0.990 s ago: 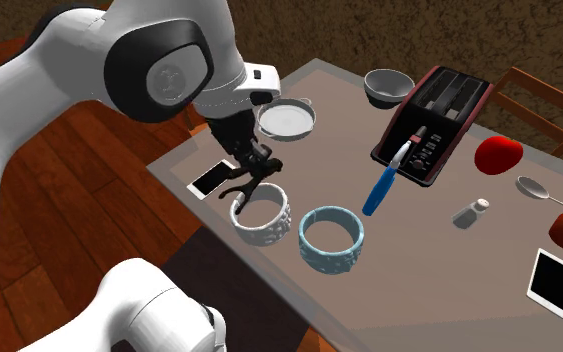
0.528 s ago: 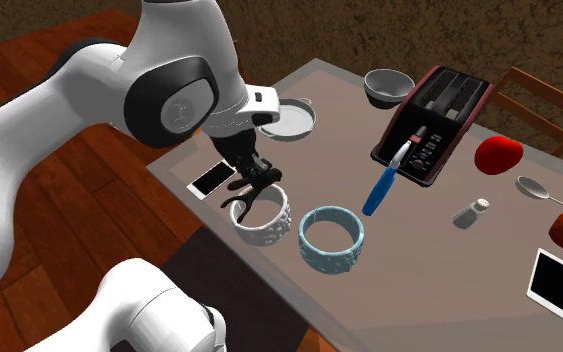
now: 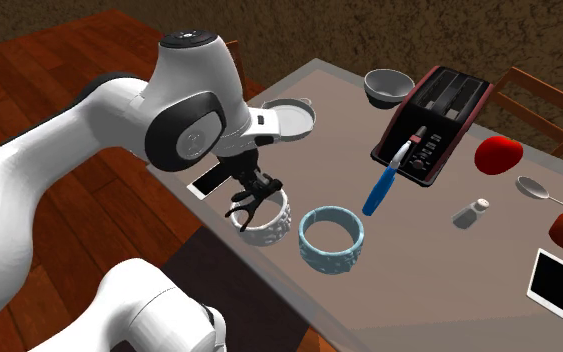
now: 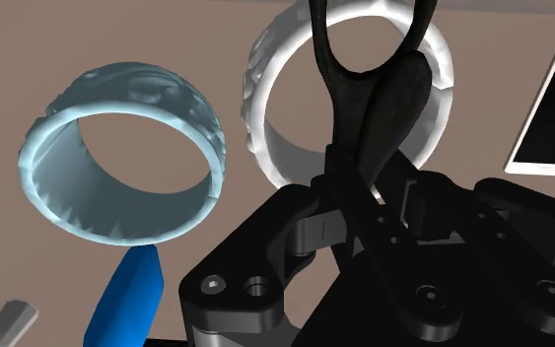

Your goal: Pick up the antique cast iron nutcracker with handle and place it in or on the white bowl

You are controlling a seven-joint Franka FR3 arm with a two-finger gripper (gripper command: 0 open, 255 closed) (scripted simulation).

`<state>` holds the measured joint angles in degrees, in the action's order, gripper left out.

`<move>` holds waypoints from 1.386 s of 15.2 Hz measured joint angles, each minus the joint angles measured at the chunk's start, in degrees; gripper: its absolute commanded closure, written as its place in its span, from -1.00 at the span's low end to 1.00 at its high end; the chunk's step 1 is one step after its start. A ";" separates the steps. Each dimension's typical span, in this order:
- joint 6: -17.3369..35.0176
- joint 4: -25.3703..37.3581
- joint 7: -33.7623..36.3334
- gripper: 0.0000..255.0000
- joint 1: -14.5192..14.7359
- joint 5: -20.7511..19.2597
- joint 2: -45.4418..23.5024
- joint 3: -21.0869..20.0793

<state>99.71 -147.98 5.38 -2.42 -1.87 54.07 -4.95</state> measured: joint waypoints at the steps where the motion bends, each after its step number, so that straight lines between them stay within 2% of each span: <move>1: 0.62 -0.67 0.06 1.00 0.02 0.02 0.06 -0.03; 8: 1.43 -1.67 0.11 1.00 0.05 0.04 0.26 -0.05; 9: 1.43 -1.67 0.11 -1.00 0.05 0.04 0.26 -0.05; 15: 1.43 -1.67 0.11 -1.00 0.05 0.04 0.26 -0.05; 21: -5.01 5.67 0.01 -1.00 0.01 0.14 -0.59 -0.20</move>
<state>94.70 -142.31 5.39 -2.41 -1.73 53.48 -5.15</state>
